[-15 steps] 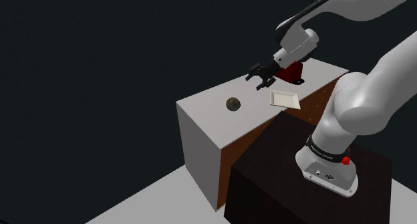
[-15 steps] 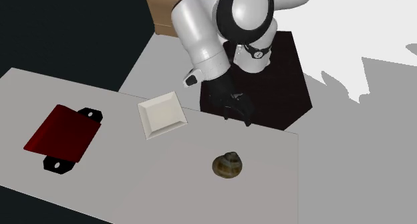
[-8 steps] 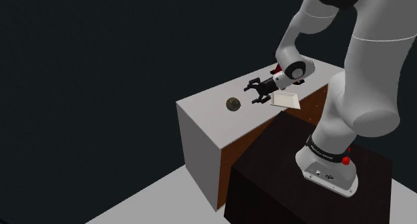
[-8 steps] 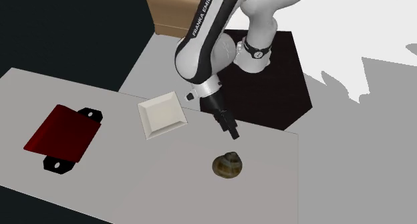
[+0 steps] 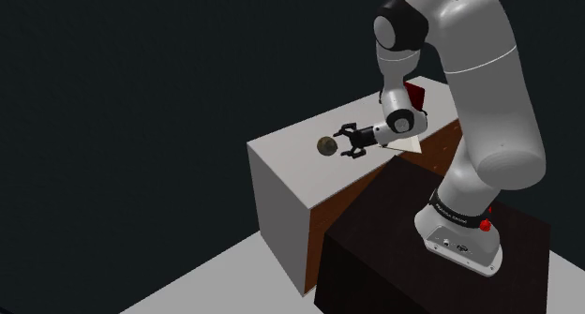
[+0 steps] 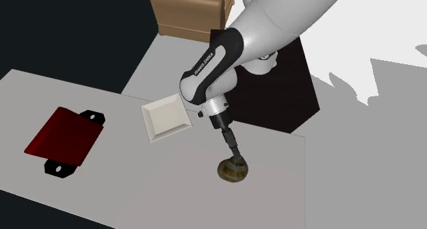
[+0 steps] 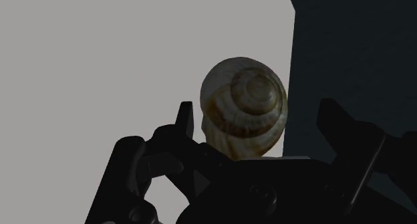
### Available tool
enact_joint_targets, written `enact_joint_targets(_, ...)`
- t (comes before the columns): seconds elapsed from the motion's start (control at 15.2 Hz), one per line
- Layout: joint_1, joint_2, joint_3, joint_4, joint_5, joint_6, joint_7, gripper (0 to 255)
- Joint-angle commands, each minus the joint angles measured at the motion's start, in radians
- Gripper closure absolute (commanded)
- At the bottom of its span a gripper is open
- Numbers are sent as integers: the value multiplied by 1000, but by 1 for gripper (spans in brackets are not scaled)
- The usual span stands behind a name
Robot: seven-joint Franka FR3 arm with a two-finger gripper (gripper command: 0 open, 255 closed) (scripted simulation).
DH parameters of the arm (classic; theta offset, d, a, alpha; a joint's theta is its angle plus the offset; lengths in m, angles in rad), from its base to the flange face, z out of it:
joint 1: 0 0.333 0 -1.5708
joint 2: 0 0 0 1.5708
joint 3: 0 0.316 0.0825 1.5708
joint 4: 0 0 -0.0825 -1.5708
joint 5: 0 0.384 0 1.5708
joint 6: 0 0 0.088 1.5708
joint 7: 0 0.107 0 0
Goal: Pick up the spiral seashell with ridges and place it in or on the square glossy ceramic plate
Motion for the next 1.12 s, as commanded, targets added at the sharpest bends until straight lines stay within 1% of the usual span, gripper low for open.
enact_joint_targets(0.0,-1,22,26,20,32,0,6,0)
enact_joint_targets(0.2,3,43,54,43,66,8,13,0)
enact_joint_targets(0.73,3,43,54,43,66,8,13,0)
enact_joint_targets(0.79,3,43,54,43,66,8,13,255)
enact_joint_targets(1.06,3,44,55,44,68,8,13,255)
